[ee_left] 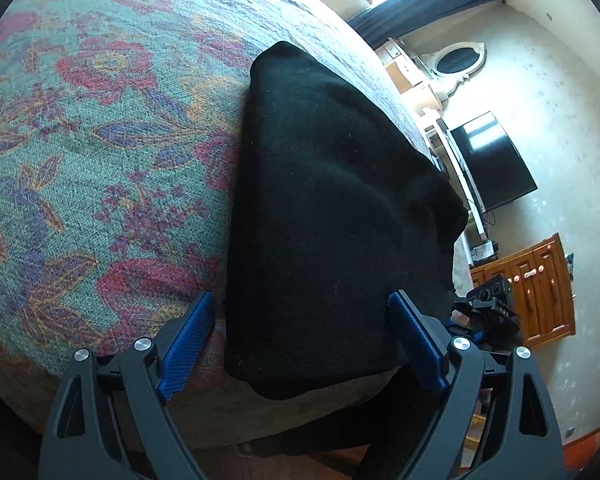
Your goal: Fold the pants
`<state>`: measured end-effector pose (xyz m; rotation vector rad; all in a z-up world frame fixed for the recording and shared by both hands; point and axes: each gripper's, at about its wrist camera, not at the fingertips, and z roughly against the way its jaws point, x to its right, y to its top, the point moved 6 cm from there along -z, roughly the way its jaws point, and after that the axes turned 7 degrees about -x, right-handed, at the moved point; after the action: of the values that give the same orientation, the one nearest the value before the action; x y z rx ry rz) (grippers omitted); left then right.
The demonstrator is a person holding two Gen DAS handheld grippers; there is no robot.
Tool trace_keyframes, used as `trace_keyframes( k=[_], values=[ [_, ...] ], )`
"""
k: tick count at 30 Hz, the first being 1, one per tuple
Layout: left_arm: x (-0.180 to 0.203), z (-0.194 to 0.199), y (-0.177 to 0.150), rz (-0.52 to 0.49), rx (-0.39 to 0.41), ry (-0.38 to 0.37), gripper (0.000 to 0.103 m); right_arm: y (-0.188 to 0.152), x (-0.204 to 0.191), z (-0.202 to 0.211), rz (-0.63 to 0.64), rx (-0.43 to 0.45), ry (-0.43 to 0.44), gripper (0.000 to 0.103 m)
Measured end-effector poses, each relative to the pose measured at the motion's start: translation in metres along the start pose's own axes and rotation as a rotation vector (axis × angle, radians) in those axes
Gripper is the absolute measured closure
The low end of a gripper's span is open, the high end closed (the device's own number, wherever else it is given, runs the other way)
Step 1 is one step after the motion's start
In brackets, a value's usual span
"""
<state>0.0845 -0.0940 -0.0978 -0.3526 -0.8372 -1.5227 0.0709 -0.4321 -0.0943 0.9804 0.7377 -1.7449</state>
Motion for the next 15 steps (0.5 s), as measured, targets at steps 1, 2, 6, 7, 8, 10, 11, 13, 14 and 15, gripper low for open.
trace_keyframes(
  k=[1,2,6,7,8,10,11,13,14,15],
  values=[
    [0.001,-0.001,-0.001,-0.011,0.005,0.015,0.018,0.000,0.002,0.001,-0.003,-0.001,0.007,0.067],
    [0.001,-0.001,-0.002,-0.017,0.012,0.023,0.018,0.000,0.005,0.001,-0.007,-0.002,0.016,0.067],
    [0.000,0.000,-0.004,-0.029,0.023,0.041,0.022,0.001,0.008,0.003,-0.011,-0.001,0.033,0.067],
    [0.000,0.001,-0.004,-0.028,0.027,0.047,0.025,0.001,0.009,0.003,-0.009,-0.001,0.036,0.067],
    [0.000,0.000,-0.003,-0.030,0.031,0.054,0.027,0.001,0.010,0.004,-0.008,0.000,0.037,0.067],
    [0.006,0.001,-0.003,-0.045,0.031,0.059,0.037,-0.001,0.015,0.006,-0.004,-0.001,0.038,0.067],
    [0.007,0.002,-0.003,-0.051,0.034,0.067,0.038,0.000,0.016,0.007,-0.004,0.000,0.039,0.067],
    [0.009,0.003,-0.002,-0.062,0.040,0.074,0.044,0.002,0.013,0.006,-0.002,0.001,0.038,0.067],
    [0.009,0.004,-0.002,-0.069,0.041,0.079,0.045,-0.001,0.014,0.006,-0.001,0.002,0.038,0.067],
    [0.010,0.004,-0.002,-0.075,0.041,0.083,0.047,-0.001,0.015,0.006,0.000,0.002,0.039,0.067]
  ],
)
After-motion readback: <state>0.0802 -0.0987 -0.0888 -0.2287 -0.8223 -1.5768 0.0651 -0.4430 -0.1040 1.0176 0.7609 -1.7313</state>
